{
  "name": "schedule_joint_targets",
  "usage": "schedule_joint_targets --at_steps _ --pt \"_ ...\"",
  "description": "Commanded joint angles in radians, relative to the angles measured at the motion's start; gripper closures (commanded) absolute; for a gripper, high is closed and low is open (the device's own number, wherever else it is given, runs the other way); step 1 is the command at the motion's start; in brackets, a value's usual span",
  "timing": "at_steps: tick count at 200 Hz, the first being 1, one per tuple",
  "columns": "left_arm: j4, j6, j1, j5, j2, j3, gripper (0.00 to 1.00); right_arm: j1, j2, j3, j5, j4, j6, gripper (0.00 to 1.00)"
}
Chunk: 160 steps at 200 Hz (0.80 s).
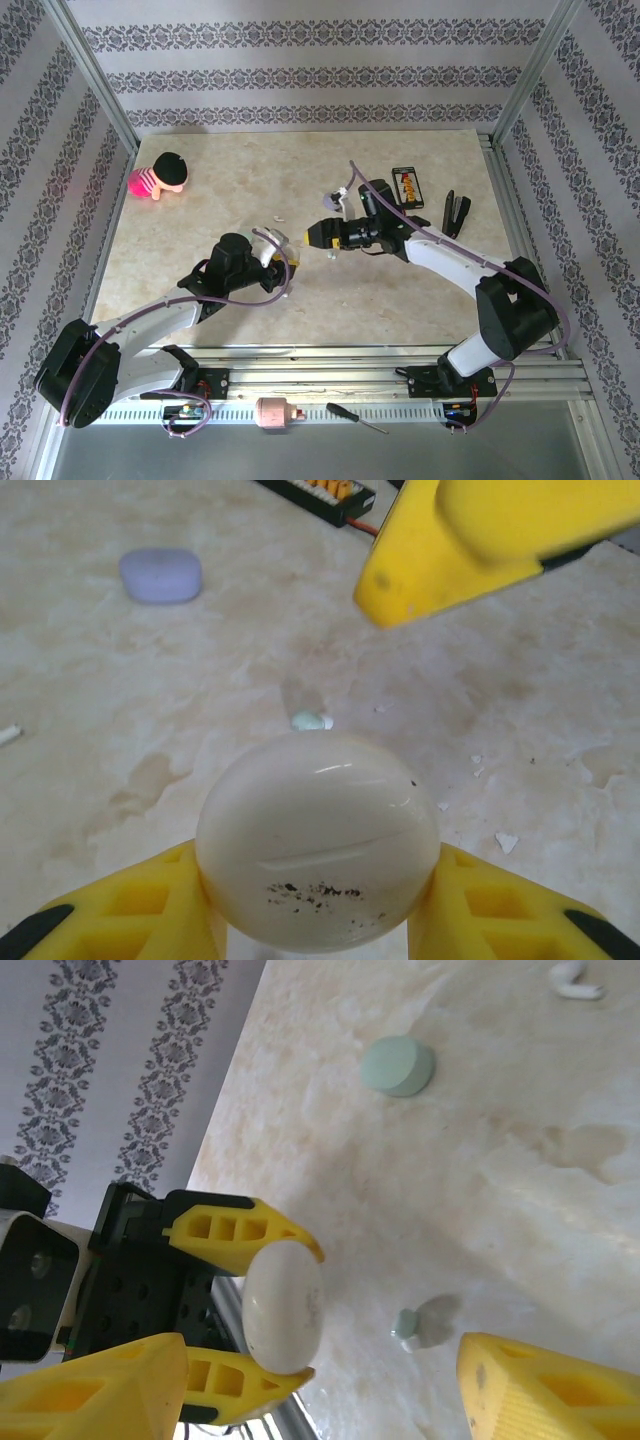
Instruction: Insert the wireless bluetooth earbuds into the charging case
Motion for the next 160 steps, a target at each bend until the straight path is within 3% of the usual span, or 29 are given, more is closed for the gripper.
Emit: schedule_joint_targets --at_steps 1,58,111,142,160 --pt "0.104 0.062 -0.019 0.005 -0.027 -0.018 0.68 0.032 0.010 0.039 0.028 -0.001 0.017 0.30" --pt "0.115 0.076 -0.029 0.003 -0.028 -0.023 0.68 0.104 0.039 0.053 0.037 0.013 0.040 0.35" --pt "0.107 0.073 -0.030 -0.013 -0.029 -0.019 0.68 0.123 0.055 0.054 0.033 0.009 0.049 0.56" --pt "0.105 0.070 -0.030 -0.013 -0.027 -0.020 0.68 0.124 0.054 0.055 0.034 0.009 0.043 0.75" --pt "0.103 0.068 -0.030 -0.012 -0.028 -0.019 0.68 0.123 0.049 0.057 0.033 0.011 0.032 0.78"
